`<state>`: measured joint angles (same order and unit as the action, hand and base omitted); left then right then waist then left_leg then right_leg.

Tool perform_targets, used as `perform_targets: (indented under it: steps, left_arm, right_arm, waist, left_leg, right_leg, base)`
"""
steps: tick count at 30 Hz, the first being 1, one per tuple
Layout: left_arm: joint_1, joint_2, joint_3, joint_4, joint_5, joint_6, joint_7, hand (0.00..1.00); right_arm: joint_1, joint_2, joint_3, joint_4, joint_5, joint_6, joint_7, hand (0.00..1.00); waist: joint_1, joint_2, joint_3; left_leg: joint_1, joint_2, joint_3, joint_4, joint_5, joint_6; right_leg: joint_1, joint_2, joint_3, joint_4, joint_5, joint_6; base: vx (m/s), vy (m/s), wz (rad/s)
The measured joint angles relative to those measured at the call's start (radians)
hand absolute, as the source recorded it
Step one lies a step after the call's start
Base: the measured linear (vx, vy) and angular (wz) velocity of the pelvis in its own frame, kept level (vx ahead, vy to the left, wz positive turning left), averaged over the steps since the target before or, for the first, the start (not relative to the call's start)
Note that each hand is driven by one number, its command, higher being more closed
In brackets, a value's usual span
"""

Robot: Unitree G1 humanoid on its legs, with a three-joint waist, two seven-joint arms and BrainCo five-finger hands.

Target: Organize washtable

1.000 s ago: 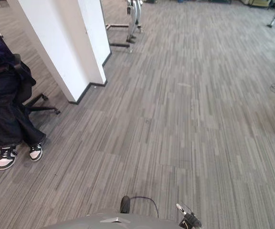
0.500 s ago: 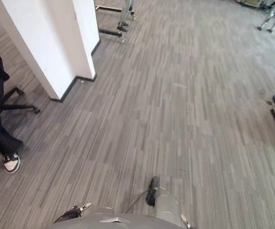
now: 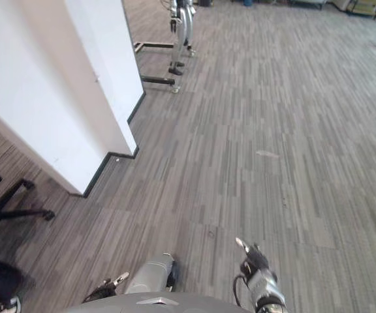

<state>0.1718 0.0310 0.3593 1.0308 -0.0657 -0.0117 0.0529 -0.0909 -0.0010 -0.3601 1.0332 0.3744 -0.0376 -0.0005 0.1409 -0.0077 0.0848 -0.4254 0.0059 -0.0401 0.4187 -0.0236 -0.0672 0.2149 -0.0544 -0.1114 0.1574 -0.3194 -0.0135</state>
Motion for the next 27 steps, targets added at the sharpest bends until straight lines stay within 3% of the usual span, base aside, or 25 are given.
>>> perform_targets:
  steps: [1, 2, 3, 4, 5, 6, 7, 8, 10, 11, 13, 14, 16, 18, 19, 20, 21, 22, 23, 24, 26, 27]
  left_arm:
    - [0.013, 0.004, 0.004, 0.011, -0.001, 0.000, 0.004, 0.00]
    - [0.012, 0.013, 0.009, 0.019, -0.002, 0.000, 0.009, 0.00]
    - [0.011, 0.014, 0.011, 0.022, -0.003, 0.000, 0.010, 0.00]
    - [0.009, 0.021, 0.022, 0.028, -0.006, 0.003, 0.010, 0.00]
    - [0.004, 0.030, 0.025, 0.029, -0.006, 0.008, 0.011, 0.00]
    - [0.000, 0.031, 0.025, 0.029, -0.006, 0.009, 0.011, 0.00]
    - [-0.010, 0.025, 0.024, 0.026, -0.005, 0.009, 0.010, 0.00]
    - [-0.021, 0.017, 0.022, 0.022, -0.004, 0.008, 0.010, 0.00]
    - [-0.062, 0.017, 0.021, 0.019, -0.004, 0.009, 0.007, 0.00]
    - [-0.097, 0.015, 0.001, 0.022, -0.004, 0.007, 0.004, 0.00]
    - [-0.117, -0.007, -0.016, 0.009, -0.002, 0.003, -0.003, 0.00]
    - [-0.126, -0.024, -0.015, 0.007, 0.001, 0.002, -0.003, 0.00]
    - [-0.116, -0.032, -0.013, 0.007, 0.005, 0.001, -0.002, 0.00]
    - [-0.091, -0.030, -0.006, 0.000, 0.011, 0.000, 0.000, 0.00]
    - [-0.074, -0.029, 0.014, -0.020, 0.010, -0.001, 0.002, 0.00]
    - [-0.060, -0.032, 0.032, -0.022, 0.014, -0.006, 0.004, 0.00]
    - [-0.051, -0.052, 0.070, -0.013, 0.015, -0.002, 0.002, 0.00]
    - [-0.048, -0.060, 0.092, -0.013, 0.014, -0.002, 0.003, 0.00]
    - [-0.046, -0.058, 0.113, -0.003, 0.013, -0.001, 0.003, 0.00]
    - [-0.047, -0.045, 0.109, 0.026, 0.014, 0.000, 0.003, 0.00]
    - [-0.040, -0.022, 0.109, 0.038, 0.014, 0.003, 0.001, 0.00]
    - [-0.035, -0.018, 0.107, 0.038, 0.012, 0.007, 0.000, 0.00]
  right_arm:
    - [0.007, 0.009, 0.010, -0.007, -0.001, -0.001, -0.001, 0.00]
    - [0.017, 0.025, 0.011, -0.009, -0.001, 0.003, 0.000, 0.00]
    - [0.023, 0.026, 0.011, -0.010, -0.001, 0.005, 0.000, 0.00]
    - [0.037, 0.031, 0.010, -0.011, -0.003, 0.006, 0.002, 0.00]
    - [0.056, 0.030, 0.007, -0.008, -0.005, 0.006, 0.002, 0.00]
    - [0.072, 0.027, 0.003, -0.005, -0.005, 0.006, 0.002, 0.00]
    - [0.111, 0.019, -0.008, 0.002, -0.012, 0.008, 0.003, 0.00]
    - [0.141, 0.015, -0.041, -0.011, -0.016, 0.009, 0.004, 0.00]
    - [0.157, 0.012, -0.106, -0.005, -0.052, 0.011, 0.013, 0.00]
    - [0.165, 0.012, -0.167, 0.010, -0.052, 0.020, 0.018, 0.00]
    - [0.196, 0.016, -0.235, 0.033, -0.043, 0.034, 0.017, 0.00]
    - [0.210, 0.013, -0.242, 0.033, -0.043, 0.039, 0.010, 0.00]
    - [0.213, 0.014, -0.250, 0.036, -0.044, 0.049, 0.007, 0.00]
    - [0.213, 0.017, -0.254, 0.037, -0.043, 0.050, 0.005, 0.00]
    - [0.214, 0.026, -0.254, 0.037, -0.043, 0.050, 0.003, 0.00]
    - [0.214, 0.026, -0.257, 0.037, -0.043, 0.050, 0.003, 0.00]
    - [0.211, 0.002, -0.249, 0.036, -0.050, 0.049, 0.005, 0.00]
    - [0.198, -0.003, -0.230, 0.034, -0.051, 0.048, 0.006, 0.00]
    - [0.181, -0.025, -0.179, 0.034, -0.050, 0.046, 0.010, 0.00]
    - [0.158, -0.036, -0.134, 0.037, -0.050, 0.046, 0.010, 0.00]
    - [0.130, -0.033, -0.101, 0.051, -0.049, 0.045, 0.009, 0.00]
    - [0.121, -0.030, -0.096, 0.057, -0.048, 0.042, 0.008, 0.00]
  waist:
    - [0.003, -0.007, -0.004]
    - [0.006, -0.025, -0.010]
    - [0.008, -0.027, -0.009]
    - [0.008, -0.043, 0.003]
    - [0.002, -0.058, 0.018]
    - [-0.005, -0.056, 0.023]
    - [-0.024, -0.043, 0.032]
    - [-0.029, -0.026, 0.027]
    - [-0.051, -0.026, 0.021]
    - [-0.068, -0.030, 0.023]
    - [-0.081, -0.026, 0.021]
    - [-0.085, -0.023, 0.021]
    - [-0.090, -0.024, 0.020]
    - [-0.099, -0.026, 0.013]
    - [-0.102, -0.041, 0.002]
    - [-0.103, -0.032, -0.009]
    - [-0.099, 0.017, -0.048]
    - [-0.096, 0.029, -0.047]
    - [-0.088, 0.048, -0.037]
    - [-0.074, 0.047, -0.015]
    - [-0.049, 0.028, 0.012]
    - [-0.045, 0.019, 0.017]
  left_leg:
    - [0.009, -0.011, 0.015, 0.016, 0.011, 0.029]
    - [0.018, -0.032, 0.041, 0.056, -0.060, 0.085]
    - [0.027, -0.040, 0.049, 0.083, -0.088, 0.102]
    - [0.087, -0.057, 0.087, 0.102, -0.142, 0.128]
    - [0.177, -0.082, 0.109, 0.084, -0.178, 0.135]
    - [0.231, -0.090, 0.109, 0.067, -0.190, 0.133]
    - [0.346, -0.094, 0.104, 0.009, -0.196, 0.134]
    - [0.445, -0.088, 0.094, -0.061, -0.196, 0.134]
    - [0.548, -0.082, 0.063, -0.159, -0.196, 0.134]
    - [0.595, -0.072, 0.039, -0.203, -0.199, 0.128]
    - [0.651, -0.053, 0.016, -0.249, -0.209, 0.111]
    - [0.685, -0.037, 0.002, -0.270, -0.225, 0.087]
    - [0.719, -0.015, -0.020, -0.275, -0.259, 0.048]
    - [0.747, 0.013, -0.053, -0.246, -0.288, 0.001]
    - [0.737, 0.016, -0.071, -0.195, -0.291, -0.004]
    - [0.715, 0.033, -0.084, -0.113, -0.291, -0.004]
    - [0.614, 0.075, -0.092, 0.112, -0.251, 0.008]
    - [0.567, 0.077, -0.089, 0.219, -0.195, 0.022]
    - [0.476, 0.074, -0.081, 0.423, 0.016, 0.014]
    - [0.397, 0.085, -0.056, 0.600, 0.041, 0.025]
    - [0.302, 0.082, 0.001, 0.734, -0.069, 0.068]
    - [0.269, 0.076, 0.013, 0.739, -0.099, 0.068]
  right_leg:
    - [0.005, -0.013, 0.021, 0.018, 0.001, -0.002]
    - [-0.030, -0.048, 0.048, 0.137, 0.011, 0.012]
    - [-0.064, -0.061, 0.069, 0.235, 0.021, 0.029]
    - [-0.153, -0.093, 0.125, 0.493, 0.083, 0.090]
    - [-0.244, -0.122, 0.153, 0.781, 0.170, 0.121]
    - [-0.277, -0.135, 0.146, 0.888, 0.194, 0.130]
    - [-0.322, -0.155, 0.086, 1.024, 0.190, 0.123]
    - [-0.375, -0.161, 0.030, 1.058, 0.174, 0.096]
    - [-0.456, -0.162, -0.068, 0.969, 0.145, 0.070]
    - [-0.478, -0.166, -0.143, 0.820, 0.118, 0.067]
    - [-0.493, -0.172, -0.234, 0.559, 0.126, 0.065]
    - [-0.504, -0.165, -0.237, 0.389, 0.149, 0.063]
    - [-0.515, -0.145, -0.209, 0.204, 0.220, 0.064]
    - [-0.523, -0.129, -0.208, 0.190, 0.262, 0.033]
    - [-0.523, -0.111, -0.207, 0.189, 0.284, 0.002]
    - [-0.513, -0.082, -0.184, 0.195, 0.343, -0.006]
    - [-0.491, -0.017, -0.208, 0.194, 0.319, -0.024]
    - [-0.472, 0.003, -0.204, 0.180, 0.301, -0.027]
    - [-0.416, 0.043, -0.175, 0.138, 0.279, -0.037]
    - [-0.345, 0.073, -0.139, 0.093, 0.268, -0.053]
    - [-0.241, 0.084, -0.084, 0.051, 0.257, -0.068]
    - [-0.209, 0.083, -0.073, 0.035, 0.256, -0.071]
  base:
    - [0.66, 0.191, -0.74]
    - [0.66, 0.180, -0.23]
    - [0.78, 0.225, -0.29]
    - [0.65, 0.180, -0.36]
    - [0.56, 0.137, -0.32]
    - [0.39, 0.046, -0.08]
    - [0.23, 0.011, 0.00]
    - [0.16, 0.007, -0.05]
    - [-0.02, 0.012, 0.19]
    - [-0.10, 0.025, 0.61]
    - [0.23, -0.039, 0.65]
    - [0.47, -0.125, 0.48]
    - [0.48, -0.247, 0.40]
    - [0.47, -0.379, 0.38]
    - [0.39, -0.403, 0.31]
    - [0.52, -0.516, 0.03]
    - [0.43, -0.453, -0.24]
    - [0.37, -0.422, -0.74]
    - [0.19, -0.324, -0.96]
    - [0.14, -0.284, -0.96]
    - [0.00, -0.176, -0.83]
    - [-0.11, -0.129, -0.75]
